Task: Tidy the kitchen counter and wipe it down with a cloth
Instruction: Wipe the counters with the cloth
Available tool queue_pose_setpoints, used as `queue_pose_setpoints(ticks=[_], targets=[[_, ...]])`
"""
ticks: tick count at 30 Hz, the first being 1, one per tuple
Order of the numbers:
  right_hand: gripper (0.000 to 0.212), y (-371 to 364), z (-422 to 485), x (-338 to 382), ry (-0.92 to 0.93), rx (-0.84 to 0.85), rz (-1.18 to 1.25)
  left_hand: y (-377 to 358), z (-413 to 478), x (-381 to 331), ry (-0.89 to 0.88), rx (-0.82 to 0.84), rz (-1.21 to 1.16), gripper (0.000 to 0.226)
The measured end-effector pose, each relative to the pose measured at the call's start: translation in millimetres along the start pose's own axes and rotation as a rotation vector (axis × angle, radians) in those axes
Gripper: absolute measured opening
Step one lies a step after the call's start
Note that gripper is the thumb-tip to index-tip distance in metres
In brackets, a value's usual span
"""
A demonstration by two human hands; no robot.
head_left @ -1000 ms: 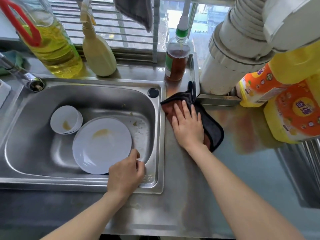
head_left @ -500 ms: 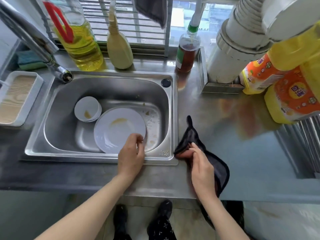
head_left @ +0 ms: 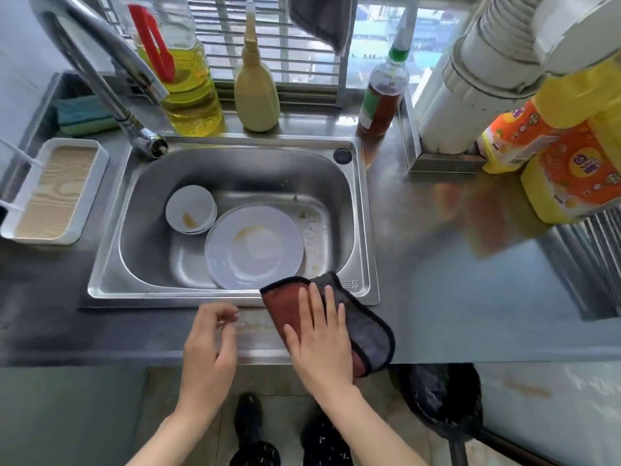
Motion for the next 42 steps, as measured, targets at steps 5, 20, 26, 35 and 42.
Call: queue_pose_setpoints(ticks=[5, 20, 26, 35, 42], targets=[[0.06, 8.8, 1.7, -35.4, 0.032, -0.038, -0.081, 7.9, 1.0, 33.7, 0.007, 0.11, 0.11, 0.022], [0.056, -17.8, 21.3, 66.5, -0.038, -0.072, -0.02, 60.8, 25.1, 94.7, -0.105, 0.234, 0.617, 0.072], [0.053, 2.0, 17.7, -5.8, -0.004, -0.071, -0.097, 41.7, 31.8, 108.7, -0.205, 0.528, 0.821, 0.107], [0.057, -14.5, 1.9, 45.0, -0.246, -0.166, 0.021, 42.1, 37.1, 107.5, -0.169, 0.531, 0.767, 0.107], [0.058, 2.3, 1.0, -18.1, -0.196, -0.088, -0.052, 32.5, 40.7, 75.4, -0.093, 0.343, 0.614, 0.089]])
Point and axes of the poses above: each hand's wrist, its own z-axis towards the middle knuckle, its own y-axis out of the back of the hand, x = y × z, the point moved 5 cm from there along z, towards the middle knuckle, and after that the axes turned 6 degrees about z, right-handed, at the moved point
